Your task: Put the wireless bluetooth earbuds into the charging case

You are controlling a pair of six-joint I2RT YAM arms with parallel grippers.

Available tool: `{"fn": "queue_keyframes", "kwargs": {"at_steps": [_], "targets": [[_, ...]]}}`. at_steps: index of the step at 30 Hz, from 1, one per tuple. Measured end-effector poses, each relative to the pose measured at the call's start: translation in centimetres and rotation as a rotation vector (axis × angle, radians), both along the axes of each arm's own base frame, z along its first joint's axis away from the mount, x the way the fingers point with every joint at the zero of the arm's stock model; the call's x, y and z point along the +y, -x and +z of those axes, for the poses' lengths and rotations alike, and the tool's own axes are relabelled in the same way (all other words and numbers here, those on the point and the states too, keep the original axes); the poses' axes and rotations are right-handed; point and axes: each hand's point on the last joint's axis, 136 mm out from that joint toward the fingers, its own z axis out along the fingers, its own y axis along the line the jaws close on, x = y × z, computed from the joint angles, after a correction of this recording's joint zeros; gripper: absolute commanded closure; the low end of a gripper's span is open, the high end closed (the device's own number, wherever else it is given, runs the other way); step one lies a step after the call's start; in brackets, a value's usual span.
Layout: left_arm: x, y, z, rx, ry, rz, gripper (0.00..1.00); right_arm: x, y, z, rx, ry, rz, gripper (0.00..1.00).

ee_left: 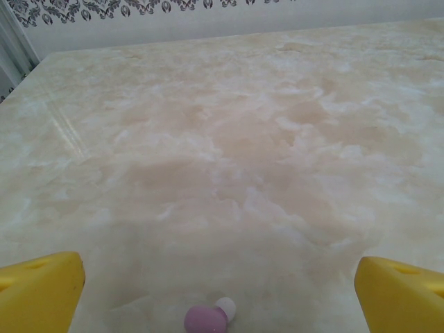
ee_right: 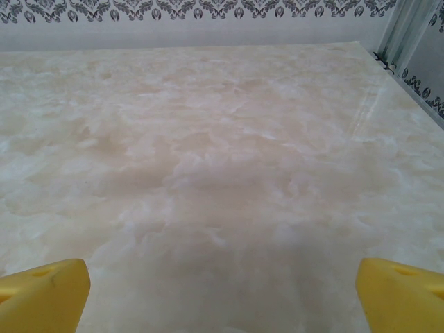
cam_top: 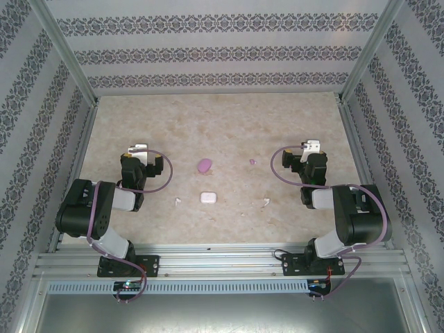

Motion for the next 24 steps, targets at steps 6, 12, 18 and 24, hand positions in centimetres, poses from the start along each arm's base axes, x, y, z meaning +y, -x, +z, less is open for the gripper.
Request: {"fn": "queue_keyframes", "kwargs": {"at_steps": [6,12,18,24], "targets": [[0.0,0.0,0.0,0.0,0.0,0.0,0.0,0.1,0.3,0.9,0.019,-0.001,0.004,0.02],[-0.2,0.0,0.0,0.0,0.007,-0.009,0.0,0.0,0.8,5.9,0.027,-0.044,-0.02,0.02],[0.2,1.2,2.0,-0.003,0.018,0.013,0.0,2.2,2.4,9.9,0.144,-0.14,-0.018,0.02],[0.9,1.4,13.2,-0.106,0.111,0.084,0.0,10.9,7.6,5.1,0.48,-0.193,0.094,0.02]]}}
